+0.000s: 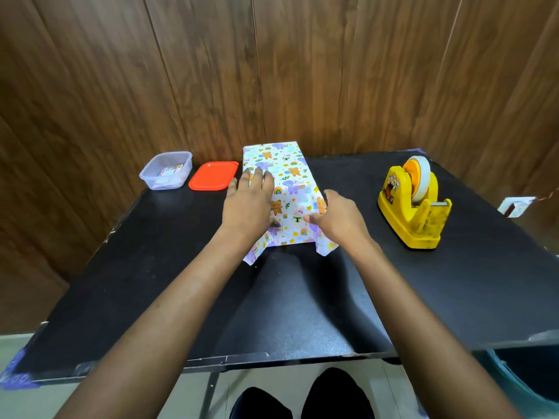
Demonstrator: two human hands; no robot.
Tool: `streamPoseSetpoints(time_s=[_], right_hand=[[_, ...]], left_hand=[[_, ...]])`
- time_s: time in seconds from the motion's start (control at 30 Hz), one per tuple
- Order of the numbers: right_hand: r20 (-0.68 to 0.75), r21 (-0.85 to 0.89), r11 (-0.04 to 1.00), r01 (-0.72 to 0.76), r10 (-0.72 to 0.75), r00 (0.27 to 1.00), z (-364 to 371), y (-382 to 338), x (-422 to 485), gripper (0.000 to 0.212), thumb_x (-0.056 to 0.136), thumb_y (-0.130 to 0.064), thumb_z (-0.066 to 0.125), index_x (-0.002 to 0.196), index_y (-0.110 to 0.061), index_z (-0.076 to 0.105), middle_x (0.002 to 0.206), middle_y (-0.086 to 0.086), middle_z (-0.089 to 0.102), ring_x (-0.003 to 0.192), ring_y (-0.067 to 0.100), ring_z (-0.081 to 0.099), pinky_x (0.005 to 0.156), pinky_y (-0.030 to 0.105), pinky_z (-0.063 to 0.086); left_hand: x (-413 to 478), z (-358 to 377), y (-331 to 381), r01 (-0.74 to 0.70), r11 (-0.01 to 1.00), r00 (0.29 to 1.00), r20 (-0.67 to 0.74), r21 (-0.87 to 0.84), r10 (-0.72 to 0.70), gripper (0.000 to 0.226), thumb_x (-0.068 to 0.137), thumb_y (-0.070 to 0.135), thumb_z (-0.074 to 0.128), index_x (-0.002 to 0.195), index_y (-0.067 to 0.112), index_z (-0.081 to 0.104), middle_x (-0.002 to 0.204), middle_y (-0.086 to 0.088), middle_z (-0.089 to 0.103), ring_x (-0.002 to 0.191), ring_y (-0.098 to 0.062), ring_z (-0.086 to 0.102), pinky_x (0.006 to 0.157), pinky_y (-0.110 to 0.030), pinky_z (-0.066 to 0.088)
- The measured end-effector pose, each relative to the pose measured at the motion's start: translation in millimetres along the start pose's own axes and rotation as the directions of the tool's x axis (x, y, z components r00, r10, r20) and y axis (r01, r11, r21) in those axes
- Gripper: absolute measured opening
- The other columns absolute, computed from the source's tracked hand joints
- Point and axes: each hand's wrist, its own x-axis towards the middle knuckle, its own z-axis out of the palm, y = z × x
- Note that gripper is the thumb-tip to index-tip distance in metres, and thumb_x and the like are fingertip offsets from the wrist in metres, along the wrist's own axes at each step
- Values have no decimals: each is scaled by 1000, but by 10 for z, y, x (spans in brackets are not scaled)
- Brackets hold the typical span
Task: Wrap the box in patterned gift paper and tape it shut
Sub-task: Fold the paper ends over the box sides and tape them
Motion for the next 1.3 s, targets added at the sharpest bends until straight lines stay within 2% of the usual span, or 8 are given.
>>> streamPoseSetpoints(time_s=[0.27, 0.37, 0.47, 0.53, 0.67, 0.87, 1.13, 1.3], right_hand=[[-85, -159, 987, -1, -12, 996, 155, -173, 118, 54, 83, -21, 70, 123, -5, 38, 115, 14, 59, 101, 31, 60, 66, 34, 42], [-65, -150, 989, 3, -13, 998, 178, -169, 126, 59, 84, -23, 68, 129, -6, 33, 119, 14, 59, 106, 31, 59, 83, 38, 46], [-18, 215, 976, 14, -11, 1000, 2, -60, 98, 81, 81, -32, 71, 144, -11, 24, 138, 11, 48, 124, 27, 49, 102, 42, 40], [-188, 402, 913, 63, 15, 982, -261, 104, 60, 74, 83, -34, 69, 143, -11, 32, 141, 9, 45, 128, 24, 45, 105, 37, 38], [-562, 50, 988, -144, 147, 814, -943, 714, 86, 43, 93, -31, 52, 126, -5, 51, 130, 17, 51, 124, 35, 41, 98, 42, 35], [-148, 331, 870, -366, 431, 890, -1337, 1113, 245, 36, 88, -24, 64, 110, 6, 63, 115, 13, 57, 119, 29, 48, 85, 32, 33], [-25, 273, 854, -442, 466, 884, -1396, 990, 277, 58, 82, -18, 72, 129, 7, 48, 129, 19, 53, 115, 32, 54, 94, 39, 44], [-36, 526, 775, -349, 430, 902, -1512, 984, 182, 9, 84, -10, 67, 89, -4, 65, 96, 7, 65, 100, 18, 54, 104, 37, 32]], left_hand=[[0, 41, 16, 13, 1000, 1000, -25, 12, -13, 95, 78, 50, 67, 146, 9, 15, 155, -10, 16, 143, -28, 14, 114, -45, 17], [-6, 64, 15, 24, 999, 999, -29, 21, -23, 93, 79, 49, 67, 146, 10, 14, 155, -10, 16, 143, -28, 14, 114, -45, 17], [-3, 73, 1, 25, 999, 999, -39, 27, -24, 91, 81, 47, 66, 146, 10, 14, 155, -10, 16, 143, -28, 15, 114, -45, 17], [-9, 75, -22, 28, 999, 999, -38, 27, -27, 92, 80, 48, 66, 146, 10, 14, 155, -9, 16, 143, -28, 15, 114, -44, 17], [-8, 83, -17, 22, 1000, 999, -40, 19, -22, 92, 80, 48, 66, 146, 9, 15, 155, -10, 17, 143, -29, 15, 114, -43, 18], [-20, 83, 30, 38, 999, 998, -45, -23, -39, 90, 78, 41, 71, 145, 6, 22, 153, -13, 22, 141, -32, 20, 112, -44, 24], [-10, 69, 57, 40, 999, 999, -36, -21, -41, 93, 77, 46, 69, 145, 8, 18, 154, -10, 19, 142, -29, 17, 112, -40, 23], [-16, 80, 45, 35, 997, 998, -47, -71, -39, 95, 72, 42, 76, 144, 6, 25, 152, -12, 25, 141, -32, 20, 111, -44, 25]])
